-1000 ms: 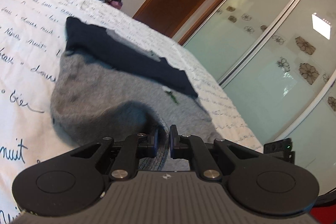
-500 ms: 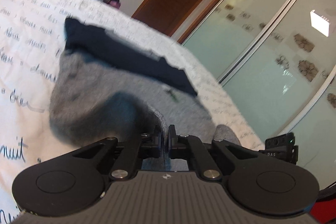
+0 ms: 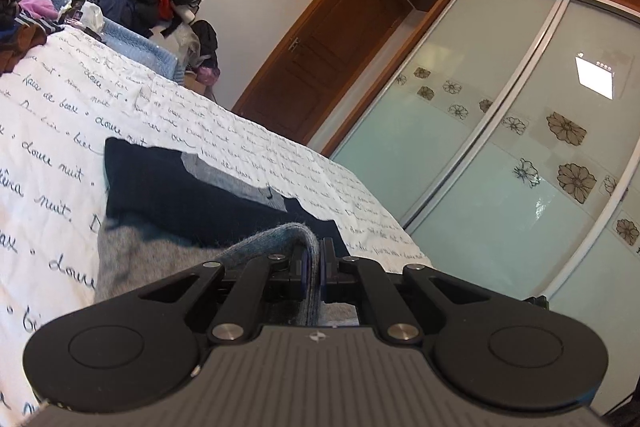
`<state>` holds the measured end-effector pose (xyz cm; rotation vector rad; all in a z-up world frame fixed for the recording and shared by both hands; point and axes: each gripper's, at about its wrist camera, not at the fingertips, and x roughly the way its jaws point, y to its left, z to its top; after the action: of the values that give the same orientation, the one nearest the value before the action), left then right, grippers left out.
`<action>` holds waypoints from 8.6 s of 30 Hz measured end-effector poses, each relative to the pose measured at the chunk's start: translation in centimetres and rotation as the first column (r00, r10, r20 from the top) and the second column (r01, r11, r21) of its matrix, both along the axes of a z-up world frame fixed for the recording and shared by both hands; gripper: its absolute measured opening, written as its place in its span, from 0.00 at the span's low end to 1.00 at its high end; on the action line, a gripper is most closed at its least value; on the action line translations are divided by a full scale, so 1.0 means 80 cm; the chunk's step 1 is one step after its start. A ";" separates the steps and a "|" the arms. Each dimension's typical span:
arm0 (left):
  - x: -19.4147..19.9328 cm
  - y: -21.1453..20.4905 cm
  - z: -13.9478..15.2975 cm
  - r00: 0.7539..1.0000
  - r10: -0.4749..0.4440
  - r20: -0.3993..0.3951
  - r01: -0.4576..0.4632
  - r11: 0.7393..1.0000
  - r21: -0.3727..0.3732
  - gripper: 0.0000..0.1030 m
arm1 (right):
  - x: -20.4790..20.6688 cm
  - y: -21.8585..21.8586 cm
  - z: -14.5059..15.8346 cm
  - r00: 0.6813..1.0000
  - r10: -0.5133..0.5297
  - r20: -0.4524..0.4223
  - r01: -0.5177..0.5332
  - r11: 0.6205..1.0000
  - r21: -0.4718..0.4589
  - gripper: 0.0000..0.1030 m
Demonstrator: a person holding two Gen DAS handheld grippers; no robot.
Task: Fold small clothes
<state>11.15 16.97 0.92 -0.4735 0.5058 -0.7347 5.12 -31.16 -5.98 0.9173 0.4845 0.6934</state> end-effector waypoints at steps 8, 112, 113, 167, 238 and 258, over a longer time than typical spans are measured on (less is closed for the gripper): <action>0.053 -0.004 0.018 0.998 0.059 -0.014 -0.059 0.998 -0.014 0.06 | 0.074 -0.025 0.000 0.998 -0.056 -0.040 0.058 0.998 0.036 0.07; 0.222 -0.006 0.038 0.951 0.287 -0.114 -0.281 0.957 0.065 0.05 | 0.233 -0.060 0.041 0.967 -0.254 -0.028 0.254 0.967 -0.014 0.05; 0.228 -0.008 0.038 0.950 0.291 -0.112 -0.284 0.956 0.072 0.05 | 0.240 -0.061 0.040 0.966 -0.257 -0.031 0.257 0.966 -0.018 0.05; 0.177 0.022 -0.076 0.897 0.315 -0.310 -0.257 0.942 0.214 0.71 | 0.239 0.043 0.007 0.956 -0.291 -0.036 0.198 0.730 -0.654 0.80; 0.240 0.003 -0.057 0.861 0.451 -0.233 -0.343 0.855 0.388 0.90 | 0.130 0.327 0.001 0.962 0.114 0.248 0.201 0.319 -0.926 0.74; 0.372 0.021 -0.120 0.888 0.045 -0.458 -0.035 0.999 0.030 0.86 | 0.172 0.489 -0.074 0.848 0.318 0.424 0.474 -0.098 -0.875 0.73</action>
<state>40.92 18.63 -8.65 -0.6410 0.9447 -0.5733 18.90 7.93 -11.94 -0.8433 0.2781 0.1990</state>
